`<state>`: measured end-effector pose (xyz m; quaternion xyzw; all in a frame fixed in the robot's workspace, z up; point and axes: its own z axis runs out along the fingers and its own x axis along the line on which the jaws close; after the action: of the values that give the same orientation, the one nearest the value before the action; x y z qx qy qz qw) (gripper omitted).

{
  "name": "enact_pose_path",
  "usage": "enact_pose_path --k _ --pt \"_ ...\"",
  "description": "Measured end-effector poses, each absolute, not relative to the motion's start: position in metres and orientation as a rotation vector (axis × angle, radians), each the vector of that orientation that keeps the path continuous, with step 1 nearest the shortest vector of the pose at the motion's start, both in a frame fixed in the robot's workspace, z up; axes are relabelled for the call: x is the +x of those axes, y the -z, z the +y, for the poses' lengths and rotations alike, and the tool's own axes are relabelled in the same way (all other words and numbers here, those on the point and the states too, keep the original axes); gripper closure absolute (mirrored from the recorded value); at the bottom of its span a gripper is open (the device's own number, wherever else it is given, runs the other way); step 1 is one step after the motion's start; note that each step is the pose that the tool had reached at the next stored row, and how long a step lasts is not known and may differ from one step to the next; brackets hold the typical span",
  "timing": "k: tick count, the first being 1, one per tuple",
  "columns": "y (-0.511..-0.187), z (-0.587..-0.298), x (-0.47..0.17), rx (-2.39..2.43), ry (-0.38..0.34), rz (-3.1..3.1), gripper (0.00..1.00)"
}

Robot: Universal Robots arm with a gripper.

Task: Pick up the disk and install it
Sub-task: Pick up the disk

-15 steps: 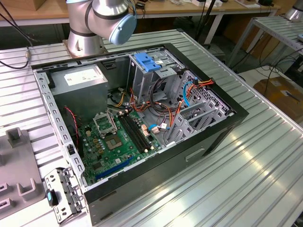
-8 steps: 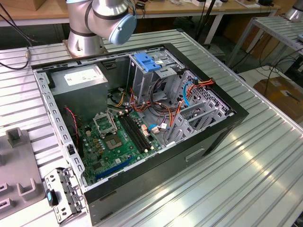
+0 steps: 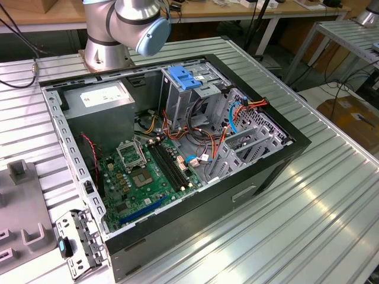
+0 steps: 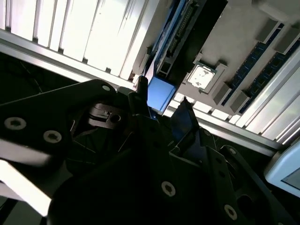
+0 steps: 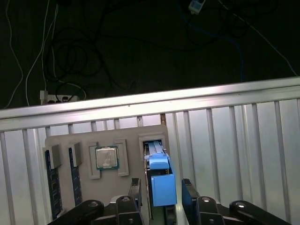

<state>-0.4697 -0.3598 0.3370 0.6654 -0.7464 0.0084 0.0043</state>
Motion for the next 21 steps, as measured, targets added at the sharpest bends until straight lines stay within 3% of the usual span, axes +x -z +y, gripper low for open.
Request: enact_pose_path --k 21 --pt "-0.311 -0.360 -0.473 2.145 -0.030 -2.285 0.53"
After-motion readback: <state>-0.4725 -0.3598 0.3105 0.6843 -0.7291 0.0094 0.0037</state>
